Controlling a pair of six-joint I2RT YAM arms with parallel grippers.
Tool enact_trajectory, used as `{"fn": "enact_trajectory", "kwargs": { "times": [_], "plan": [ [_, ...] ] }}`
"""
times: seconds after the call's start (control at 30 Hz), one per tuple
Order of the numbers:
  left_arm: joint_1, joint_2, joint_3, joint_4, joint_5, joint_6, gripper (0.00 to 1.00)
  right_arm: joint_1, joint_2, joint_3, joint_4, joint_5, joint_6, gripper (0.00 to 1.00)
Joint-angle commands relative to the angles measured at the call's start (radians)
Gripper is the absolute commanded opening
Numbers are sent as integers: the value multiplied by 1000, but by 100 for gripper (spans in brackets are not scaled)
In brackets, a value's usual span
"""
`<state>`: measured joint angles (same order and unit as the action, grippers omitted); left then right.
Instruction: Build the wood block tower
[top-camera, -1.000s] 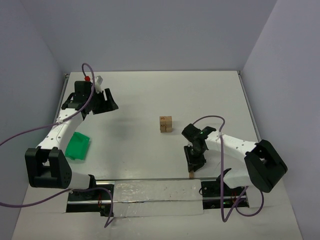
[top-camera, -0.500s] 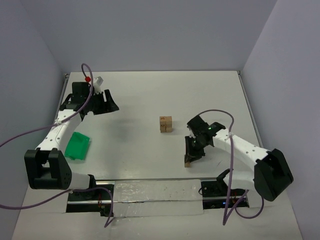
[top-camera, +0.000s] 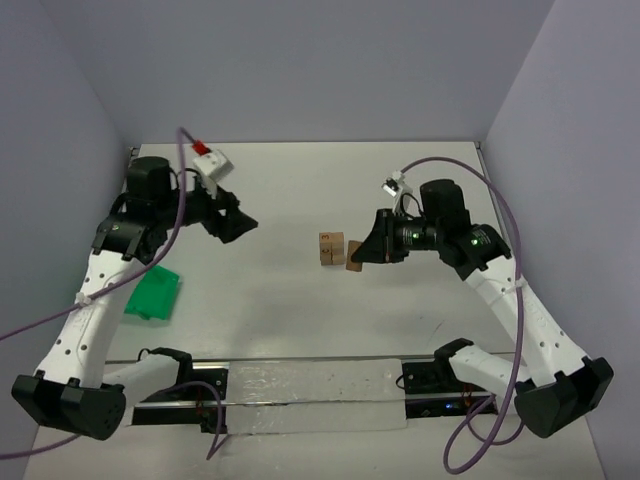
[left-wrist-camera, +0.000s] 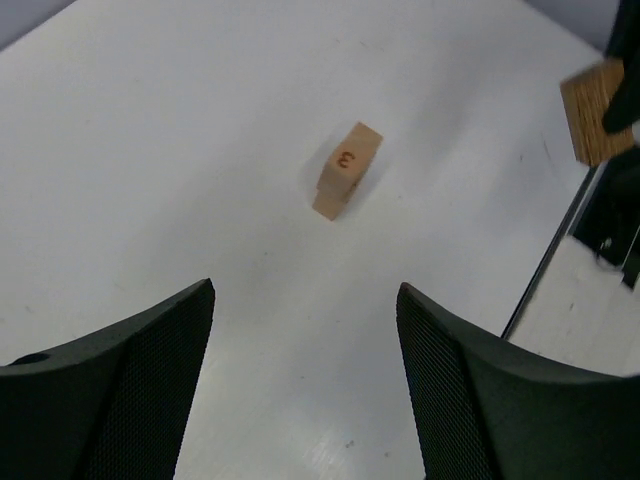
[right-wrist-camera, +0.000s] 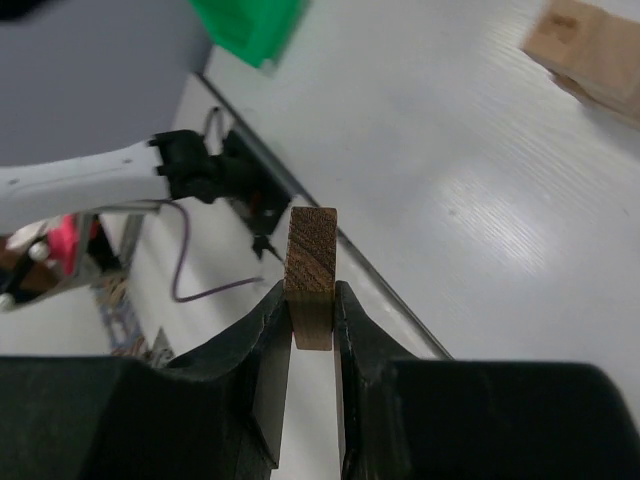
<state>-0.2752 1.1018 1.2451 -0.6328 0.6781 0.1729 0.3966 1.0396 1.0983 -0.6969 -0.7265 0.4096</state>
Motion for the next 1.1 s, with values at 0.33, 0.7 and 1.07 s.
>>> {"fn": "enact_trajectory", "kwargs": {
  "times": [0.33,0.7,1.07],
  "plan": [
    [-537,79,183,-89,-201,271,78,-1,200,58,348,-496,222,0],
    [-645,135,214,-59,-298,332,77,35,227,60,333,-498,209,0],
    [-688,141,234,-56,-312,395,77,45,252,56,339,-528,224,0]
  ]
}}
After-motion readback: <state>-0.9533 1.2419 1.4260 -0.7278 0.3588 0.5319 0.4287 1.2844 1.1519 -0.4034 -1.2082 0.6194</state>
